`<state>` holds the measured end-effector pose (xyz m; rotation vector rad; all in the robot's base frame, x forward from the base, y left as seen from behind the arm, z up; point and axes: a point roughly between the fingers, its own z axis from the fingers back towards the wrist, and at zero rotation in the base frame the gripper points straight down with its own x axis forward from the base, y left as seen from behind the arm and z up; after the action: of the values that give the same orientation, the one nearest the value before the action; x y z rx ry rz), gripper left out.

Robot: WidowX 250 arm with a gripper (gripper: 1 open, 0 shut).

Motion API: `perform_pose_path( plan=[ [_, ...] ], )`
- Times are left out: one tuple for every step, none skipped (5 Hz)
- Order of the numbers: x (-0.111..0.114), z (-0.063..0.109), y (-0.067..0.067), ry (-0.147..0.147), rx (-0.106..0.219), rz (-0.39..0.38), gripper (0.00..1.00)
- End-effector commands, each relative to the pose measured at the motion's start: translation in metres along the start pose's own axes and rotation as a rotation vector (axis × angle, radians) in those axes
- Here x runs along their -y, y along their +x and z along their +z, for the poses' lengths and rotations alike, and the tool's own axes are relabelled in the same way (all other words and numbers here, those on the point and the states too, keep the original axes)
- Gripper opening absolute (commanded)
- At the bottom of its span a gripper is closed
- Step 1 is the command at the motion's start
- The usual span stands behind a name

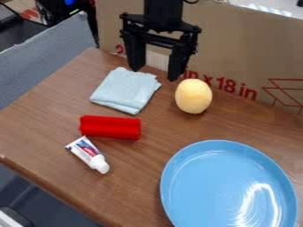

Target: Move the red object to the left side of the table

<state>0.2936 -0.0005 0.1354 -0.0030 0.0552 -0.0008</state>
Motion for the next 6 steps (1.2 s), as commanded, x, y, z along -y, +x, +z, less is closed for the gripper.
perform_pose_path(
  plan=[
    [0.008, 0.001, 0.004, 0.003, -0.015, -0.032, 1.0],
    [0.011, -0.004, 0.012, 0.0, -0.044, -0.065, 1.0],
    [0.001, -0.01, 0.008, 0.0, -0.089, -0.267, 1.0],
    [-0.012, -0.02, -0.005, -0.004, -0.145, -0.504, 1.0],
    [-0.024, -0.032, -0.016, 0.054, -0.121, -0.715, 1.0],
    [-0.032, -0.045, -0.016, 0.134, -0.124, -0.911, 1.0]
  ],
)
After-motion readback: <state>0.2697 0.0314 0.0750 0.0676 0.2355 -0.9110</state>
